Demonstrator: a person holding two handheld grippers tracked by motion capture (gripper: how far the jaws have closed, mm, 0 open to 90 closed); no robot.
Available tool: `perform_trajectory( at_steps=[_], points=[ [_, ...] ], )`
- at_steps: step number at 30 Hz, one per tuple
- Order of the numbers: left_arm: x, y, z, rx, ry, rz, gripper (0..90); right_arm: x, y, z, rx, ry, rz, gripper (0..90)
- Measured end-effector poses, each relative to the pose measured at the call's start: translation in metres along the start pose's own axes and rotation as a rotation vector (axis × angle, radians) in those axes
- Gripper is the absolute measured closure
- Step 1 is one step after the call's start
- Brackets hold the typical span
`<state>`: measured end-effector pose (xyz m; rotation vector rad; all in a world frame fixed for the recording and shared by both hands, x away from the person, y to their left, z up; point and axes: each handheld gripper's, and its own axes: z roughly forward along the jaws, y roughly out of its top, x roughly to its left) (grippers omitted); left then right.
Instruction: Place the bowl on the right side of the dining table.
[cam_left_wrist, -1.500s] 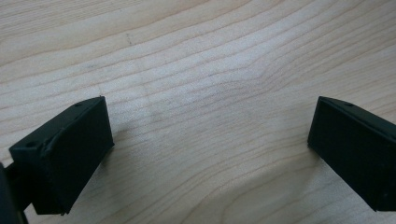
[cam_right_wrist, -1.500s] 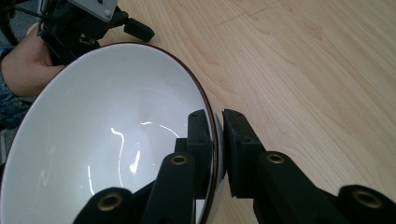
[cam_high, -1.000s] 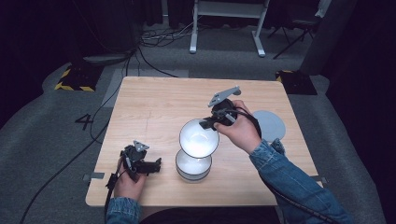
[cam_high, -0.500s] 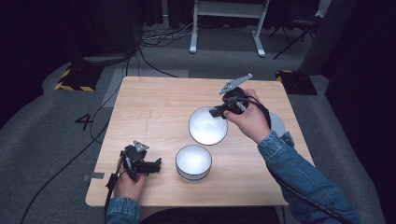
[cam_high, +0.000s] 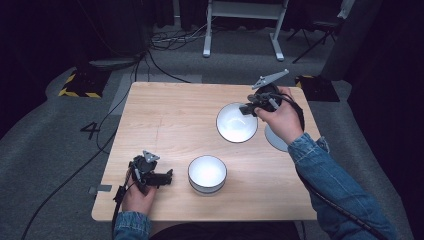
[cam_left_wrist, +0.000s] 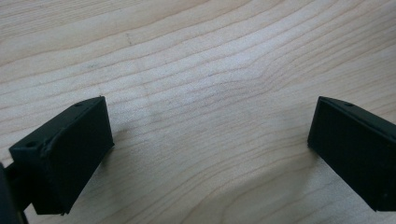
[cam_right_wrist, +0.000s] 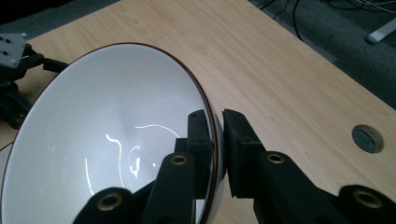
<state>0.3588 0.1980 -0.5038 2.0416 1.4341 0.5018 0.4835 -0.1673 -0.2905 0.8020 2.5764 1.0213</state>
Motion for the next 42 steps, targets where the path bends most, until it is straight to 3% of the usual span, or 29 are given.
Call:
perform_trajectory(
  at_steps=[13,20,28,40,42],
  points=[
    [0.000,0.000,0.000,0.000,0.000,0.000,0.1,-0.049,-0.012,-0.018,-0.007,-0.089,0.109,81.7],
    [0.000,0.000,0.000,0.000,0.000,0.000,0.1,-0.069,-0.019,-0.026,-0.012,-0.137,0.121,81.7],
    [0.000,0.000,0.000,-0.001,0.000,0.001,0.1,-0.095,-0.031,-0.038,-0.019,-0.193,0.179,81.6],
    [0.000,0.000,0.000,0.000,0.000,0.000,0.1,-0.120,-0.047,-0.049,-0.002,-0.255,0.241,81.6],
    [0.000,0.000,0.000,0.000,0.000,0.000,0.1,-0.122,-0.048,-0.049,-0.005,-0.261,0.233,81.6]
  ],
)
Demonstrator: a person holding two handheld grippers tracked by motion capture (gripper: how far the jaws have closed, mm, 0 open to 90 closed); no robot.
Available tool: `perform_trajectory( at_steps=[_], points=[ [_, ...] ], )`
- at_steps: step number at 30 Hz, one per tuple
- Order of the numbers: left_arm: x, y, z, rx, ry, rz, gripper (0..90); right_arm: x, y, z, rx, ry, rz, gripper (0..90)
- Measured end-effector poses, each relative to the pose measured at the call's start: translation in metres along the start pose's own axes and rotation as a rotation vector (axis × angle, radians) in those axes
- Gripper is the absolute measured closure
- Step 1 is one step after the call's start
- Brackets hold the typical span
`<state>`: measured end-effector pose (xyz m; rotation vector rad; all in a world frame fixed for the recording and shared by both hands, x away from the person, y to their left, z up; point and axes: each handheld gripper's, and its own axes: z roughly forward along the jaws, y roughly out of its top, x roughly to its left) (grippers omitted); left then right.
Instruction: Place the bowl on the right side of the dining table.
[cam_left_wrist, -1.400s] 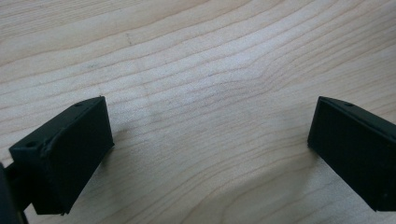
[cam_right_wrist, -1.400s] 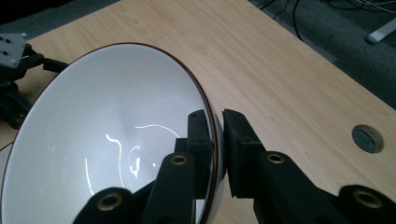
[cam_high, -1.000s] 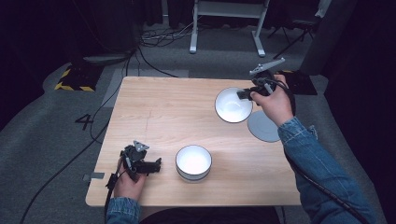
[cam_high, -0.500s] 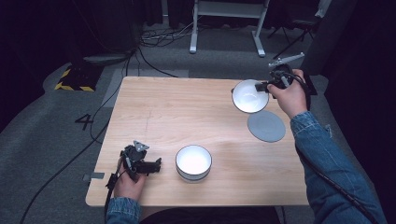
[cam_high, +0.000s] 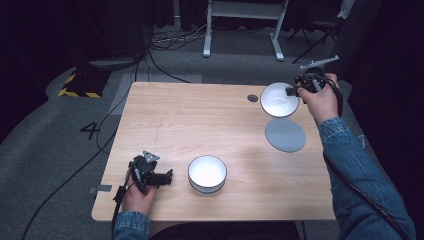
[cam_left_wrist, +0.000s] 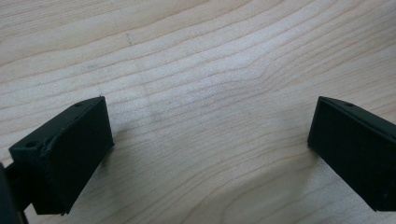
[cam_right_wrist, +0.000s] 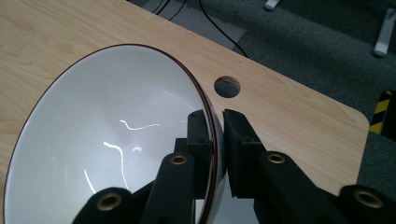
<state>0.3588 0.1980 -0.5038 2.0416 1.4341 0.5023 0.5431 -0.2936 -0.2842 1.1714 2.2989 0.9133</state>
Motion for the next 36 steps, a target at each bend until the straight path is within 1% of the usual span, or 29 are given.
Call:
perform_trajectory(
  at_steps=[1,2,3,5,7,8,9,14,18,19,21,24,28,29,31,33,35,36],
  points=[
    [0.000,0.000,0.000,0.000,0.000,0.000,0.0,-0.004,-0.001,0.000,0.009,-0.016,0.009,81.6],
    [0.000,0.000,0.000,0.000,0.000,0.000,0.0,-0.004,-0.001,0.000,0.009,-0.016,0.009,81.6],
    [0.000,0.000,0.000,0.000,0.000,0.000,0.1,-0.008,-0.001,0.000,0.034,-0.034,0.006,81.5],
    [0.000,0.000,0.000,0.000,0.000,0.000,0.0,-0.009,-0.002,0.000,0.039,-0.043,0.005,81.5],
    [0.000,0.000,0.000,0.000,0.000,0.000,0.1,-0.016,-0.003,-0.002,0.044,-0.059,0.015,81.6],
    [0.000,0.000,0.000,-0.001,-0.001,0.001,0.1,-0.016,-0.003,-0.002,0.044,-0.059,0.015,81.6],
    [0.000,0.000,0.000,0.000,0.000,0.000,0.1,-0.019,-0.003,-0.002,0.038,-0.061,0.029,81.6],
    [0.000,0.000,0.000,0.000,-0.001,0.000,0.1,-0.024,-0.005,-0.002,0.035,-0.066,0.025,81.6],
    [0.000,0.000,0.000,0.000,0.000,0.000,0.1,-0.028,-0.009,0.001,0.050,-0.064,0.037,81.6],
    [0.000,0.000,0.000,-0.001,-0.001,0.001,0.1,-0.031,-0.012,0.004,0.053,-0.062,0.045,81.6],
    [0.000,0.000,0.000,-0.001,-0.001,0.001,0.1,-0.032,-0.014,0.005,0.056,-0.058,0.048,81.6],
    [0.000,0.000,0.000,0.000,0.000,0.000,0.1,-0.036,-0.020,0.011,0.067,-0.063,0.062,81.6],
    [0.000,0.000,0.000,0.000,0.000,0.000,0.1,-0.040,-0.029,0.019,0.083,-0.050,0.103,81.6],
    [0.000,0.000,0.000,-0.001,0.000,0.001,0.1,-0.042,-0.032,0.022,0.082,-0.050,0.095,81.6],
    [0.000,0.000,0.000,0.000,0.000,0.000,0.1,-0.043,-0.037,0.026,0.096,-0.048,0.122,81.6],
    [0.000,0.000,0.000,0.000,0.000,0.000,0.0,-0.046,-0.045,0.033,0.105,-0.048,0.137,81.6],
    [0.000,0.000,0.000,0.000,-0.001,0.000,0.1,-0.047,-0.047,0.035,0.109,-0.046,0.136,81.6],
    [0.000,0.000,0.000,-0.001,-0.001,0.001,0.0,-0.048,-0.050,0.037,0.112,-0.045,0.144,81.6]
  ],
)
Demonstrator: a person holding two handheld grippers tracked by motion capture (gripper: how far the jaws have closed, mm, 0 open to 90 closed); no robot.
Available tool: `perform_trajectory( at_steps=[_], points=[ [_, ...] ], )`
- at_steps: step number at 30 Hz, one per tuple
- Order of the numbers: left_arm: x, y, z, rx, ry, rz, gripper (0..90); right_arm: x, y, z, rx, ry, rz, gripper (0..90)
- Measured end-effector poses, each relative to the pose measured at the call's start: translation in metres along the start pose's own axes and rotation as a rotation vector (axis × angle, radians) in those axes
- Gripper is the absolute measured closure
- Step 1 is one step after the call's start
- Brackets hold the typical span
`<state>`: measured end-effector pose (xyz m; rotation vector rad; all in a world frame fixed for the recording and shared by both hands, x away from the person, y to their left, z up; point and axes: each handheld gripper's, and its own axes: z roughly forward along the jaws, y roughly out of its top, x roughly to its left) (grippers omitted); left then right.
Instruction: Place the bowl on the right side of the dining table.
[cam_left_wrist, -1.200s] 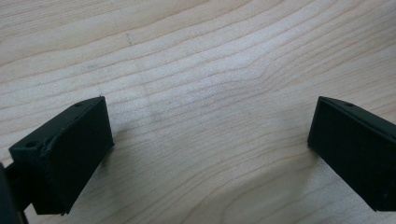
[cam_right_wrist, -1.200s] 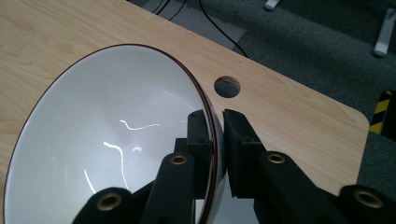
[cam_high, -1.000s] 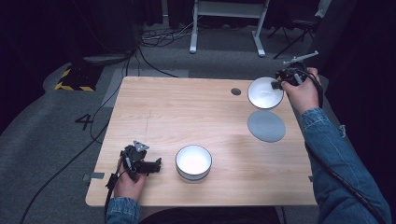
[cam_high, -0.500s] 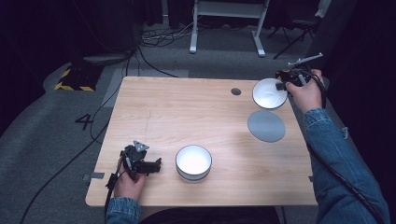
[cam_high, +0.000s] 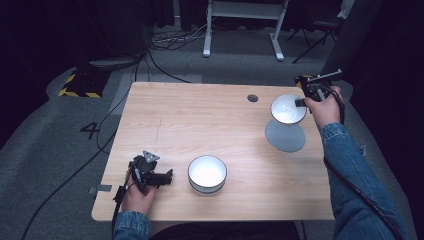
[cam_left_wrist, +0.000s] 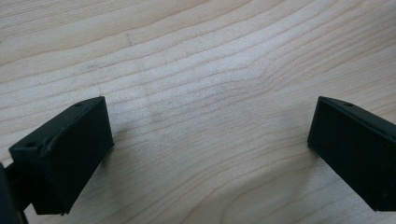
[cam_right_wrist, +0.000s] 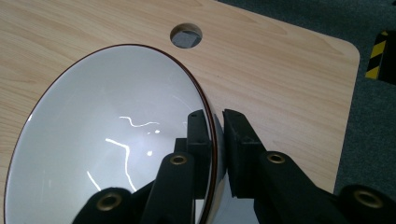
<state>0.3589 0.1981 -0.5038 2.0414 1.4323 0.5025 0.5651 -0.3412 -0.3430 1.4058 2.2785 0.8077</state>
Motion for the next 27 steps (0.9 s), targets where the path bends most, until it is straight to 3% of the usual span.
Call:
perform_trajectory(
  at_steps=[27],
  points=[
    [0.000,0.000,0.000,0.001,0.000,-0.001,0.1,-0.017,-0.048,0.048,0.067,0.029,0.104,81.5]
  ],
)
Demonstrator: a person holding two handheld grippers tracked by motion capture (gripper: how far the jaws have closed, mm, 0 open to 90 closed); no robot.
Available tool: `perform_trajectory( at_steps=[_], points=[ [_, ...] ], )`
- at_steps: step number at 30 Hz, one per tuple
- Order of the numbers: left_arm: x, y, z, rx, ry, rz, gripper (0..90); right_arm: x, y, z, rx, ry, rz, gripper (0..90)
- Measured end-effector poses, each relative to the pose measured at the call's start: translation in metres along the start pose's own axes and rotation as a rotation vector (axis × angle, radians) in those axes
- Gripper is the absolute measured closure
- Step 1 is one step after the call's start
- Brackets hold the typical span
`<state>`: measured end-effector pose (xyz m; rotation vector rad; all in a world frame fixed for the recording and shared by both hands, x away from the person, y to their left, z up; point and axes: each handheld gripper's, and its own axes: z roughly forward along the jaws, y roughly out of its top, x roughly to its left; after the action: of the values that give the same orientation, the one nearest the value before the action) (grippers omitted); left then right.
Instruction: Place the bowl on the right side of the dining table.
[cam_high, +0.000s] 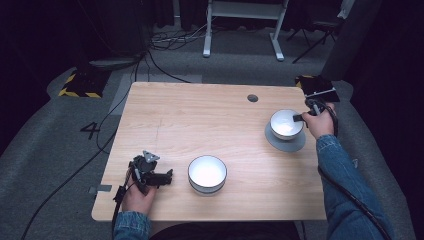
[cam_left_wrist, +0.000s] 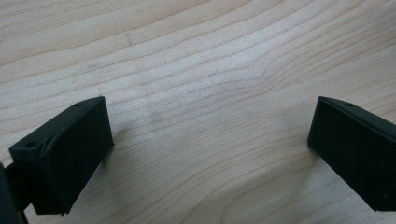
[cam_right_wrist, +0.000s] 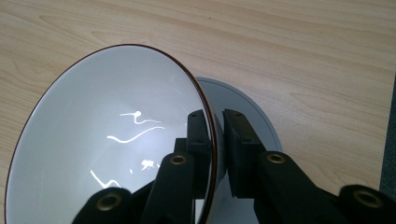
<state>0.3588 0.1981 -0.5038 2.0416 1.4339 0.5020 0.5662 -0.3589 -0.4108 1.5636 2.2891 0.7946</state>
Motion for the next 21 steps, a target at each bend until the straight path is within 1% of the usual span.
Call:
perform_trajectory(
  at_steps=[4,9,12,15,16,18,21],
  points=[
    [0.000,0.000,0.000,0.000,0.000,0.001,0.1,-0.001,-0.005,0.005,0.002,0.009,0.011,81.5],
    [0.000,0.000,0.000,0.000,0.000,0.000,0.0,-0.003,-0.008,0.008,-0.001,0.011,0.026,81.3],
    [0.000,0.000,0.000,0.000,0.000,0.000,0.1,-0.007,-0.011,0.010,-0.004,0.007,0.039,81.3],
    [0.000,0.000,0.000,0.000,0.000,0.000,0.1,-0.008,-0.013,0.011,-0.001,-0.004,0.038,81.2],
    [0.000,0.000,0.000,0.000,0.000,0.000,0.1,-0.010,-0.014,0.012,-0.010,0.009,0.045,81.4],
    [0.000,0.000,0.000,-0.001,0.000,0.001,0.1,-0.011,-0.015,0.013,-0.006,0.007,0.053,81.6],
    [0.000,0.000,0.000,0.000,0.000,0.000,0.1,-0.012,-0.016,0.014,-0.008,0.012,0.052,81.6]
  ],
)
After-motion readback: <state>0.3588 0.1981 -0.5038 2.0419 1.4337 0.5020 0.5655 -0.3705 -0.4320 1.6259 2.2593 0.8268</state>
